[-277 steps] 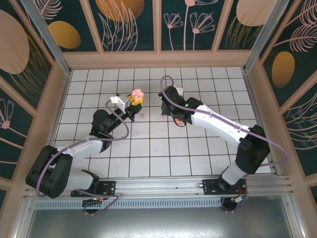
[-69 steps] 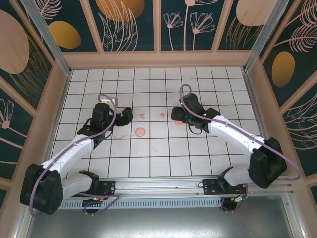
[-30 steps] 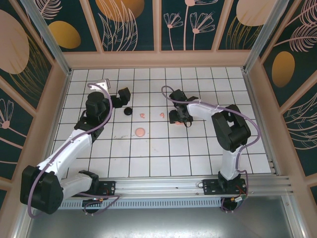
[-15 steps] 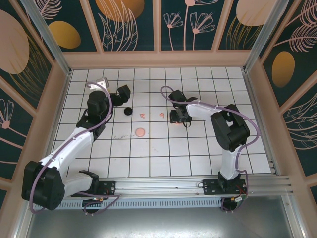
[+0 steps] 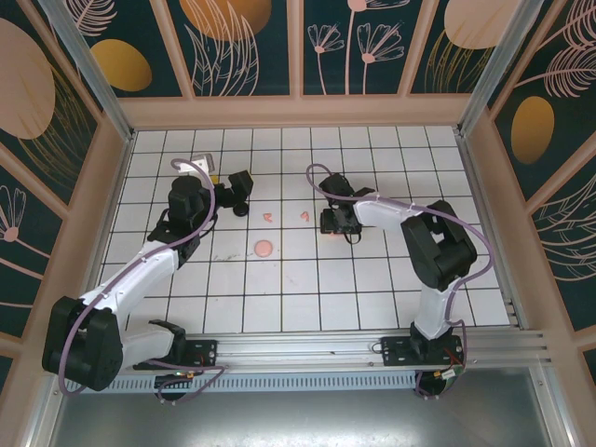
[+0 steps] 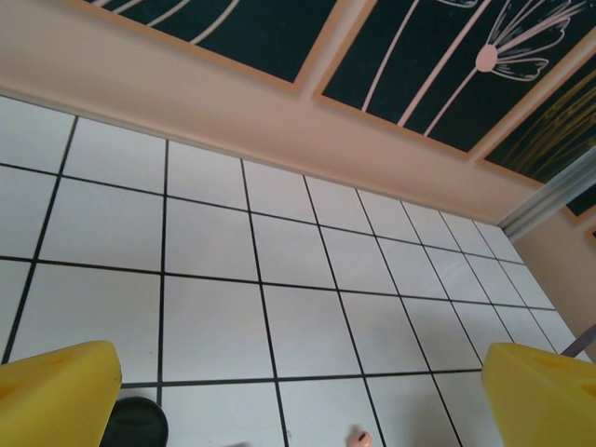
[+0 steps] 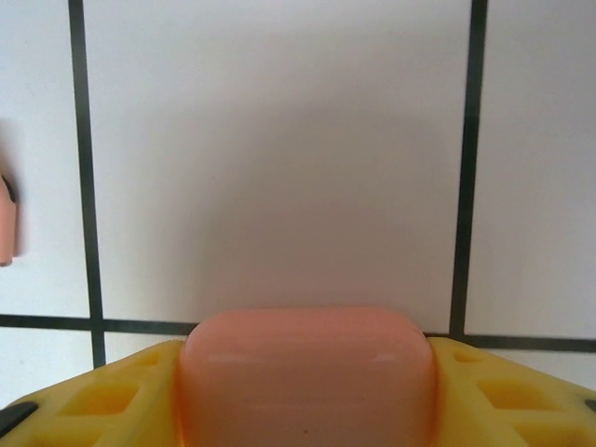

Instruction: Insert the wireless bluetooth earbuds into the charging case

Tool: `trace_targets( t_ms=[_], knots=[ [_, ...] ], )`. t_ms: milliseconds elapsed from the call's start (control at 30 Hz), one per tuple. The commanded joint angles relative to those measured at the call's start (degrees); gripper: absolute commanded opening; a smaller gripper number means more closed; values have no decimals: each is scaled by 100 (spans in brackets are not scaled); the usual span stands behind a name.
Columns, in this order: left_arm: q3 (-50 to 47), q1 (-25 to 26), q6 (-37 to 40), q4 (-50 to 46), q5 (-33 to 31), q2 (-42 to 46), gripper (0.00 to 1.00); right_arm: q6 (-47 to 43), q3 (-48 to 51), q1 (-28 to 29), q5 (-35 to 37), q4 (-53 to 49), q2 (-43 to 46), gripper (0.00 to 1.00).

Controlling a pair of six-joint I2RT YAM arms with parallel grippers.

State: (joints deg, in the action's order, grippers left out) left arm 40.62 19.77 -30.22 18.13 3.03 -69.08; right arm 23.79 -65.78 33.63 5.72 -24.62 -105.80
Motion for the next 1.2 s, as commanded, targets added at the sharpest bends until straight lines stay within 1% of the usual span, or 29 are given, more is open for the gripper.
trace_targets(
  t_ms=[0, 167, 433, 467, 500, 567, 600, 767, 967, 1167],
  knots=[
    [-143, -23, 3, 357, 357, -12, 99, 328, 147, 39, -113, 213, 458, 41],
    [-312, -20, -79, 505, 587, -7, 99, 608, 309, -5, -182, 403, 827, 41],
    [-664, 0, -400, 1004, 932, -98, 99, 1083, 523, -198, -324, 681, 1526, 41],
    [-683, 30, -443, 1061, 974, -142, 99, 1154, 552, -194, -382, 734, 1622, 41],
    [-696, 69, -466, 1131, 997, -184, 99, 1232, 570, -374, -448, 788, 1724, 41],
    [-722, 176, -511, 1244, 999, -265, 99, 1363, 601, -481, -466, 889, 1887, 41],
    [-714, 231, -527, 1293, 998, -312, 99, 1435, 593, -529, -627, 931, 1965, 41],
    [-579, 550, -546, 1483, 964, -602, 99, 1749, 438, -705, -867, 1106, 2220, 40],
    [-462, 821, -638, 1889, 990, -923, 99, 2119, 202, -793, -979, 1274, 2295, 40],
    [-590, 928, -892, 2645, 1059, -1150, 99, 2669, 202, -865, -1081, 1633, 2325, 40]
  ],
)
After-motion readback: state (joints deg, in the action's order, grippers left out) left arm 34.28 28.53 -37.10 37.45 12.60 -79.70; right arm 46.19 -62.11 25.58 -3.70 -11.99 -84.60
